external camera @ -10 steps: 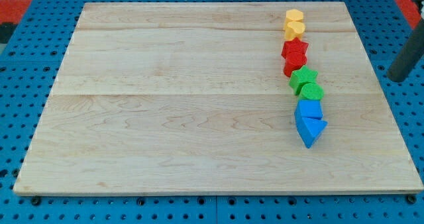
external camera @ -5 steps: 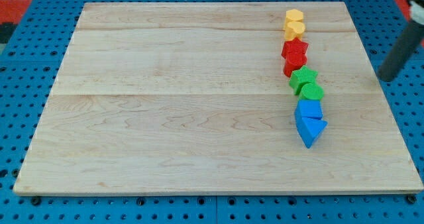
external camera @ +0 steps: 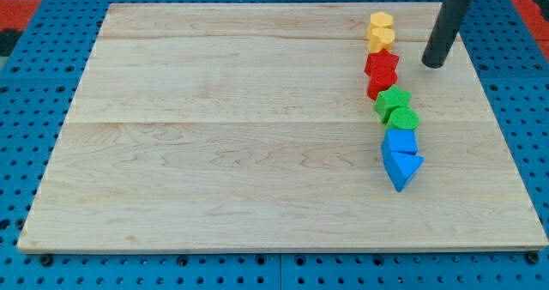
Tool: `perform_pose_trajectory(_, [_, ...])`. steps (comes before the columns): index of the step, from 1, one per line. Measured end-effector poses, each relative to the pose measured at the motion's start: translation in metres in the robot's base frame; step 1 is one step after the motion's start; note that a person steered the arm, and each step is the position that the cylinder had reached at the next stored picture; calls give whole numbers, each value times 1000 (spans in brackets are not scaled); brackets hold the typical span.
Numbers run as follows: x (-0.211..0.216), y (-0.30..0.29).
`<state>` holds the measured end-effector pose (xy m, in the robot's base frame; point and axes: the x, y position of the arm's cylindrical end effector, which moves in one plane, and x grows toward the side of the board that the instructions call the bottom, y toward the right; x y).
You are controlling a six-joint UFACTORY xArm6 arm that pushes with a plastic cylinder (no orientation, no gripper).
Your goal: Push the red star towards the left and down a bit
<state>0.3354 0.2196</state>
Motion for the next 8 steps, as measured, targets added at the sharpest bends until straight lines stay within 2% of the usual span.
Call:
perform_pose_trajectory(2, [18,-185])
perform_pose_trajectory(4, [-32,-171])
perform_pose_trajectory(5, [-27,-247])
perform_pose_trajectory(6, [16,-284])
perform_pose_trajectory(7, [-6,-247])
perform_pose_trajectory(8, [-7,-178])
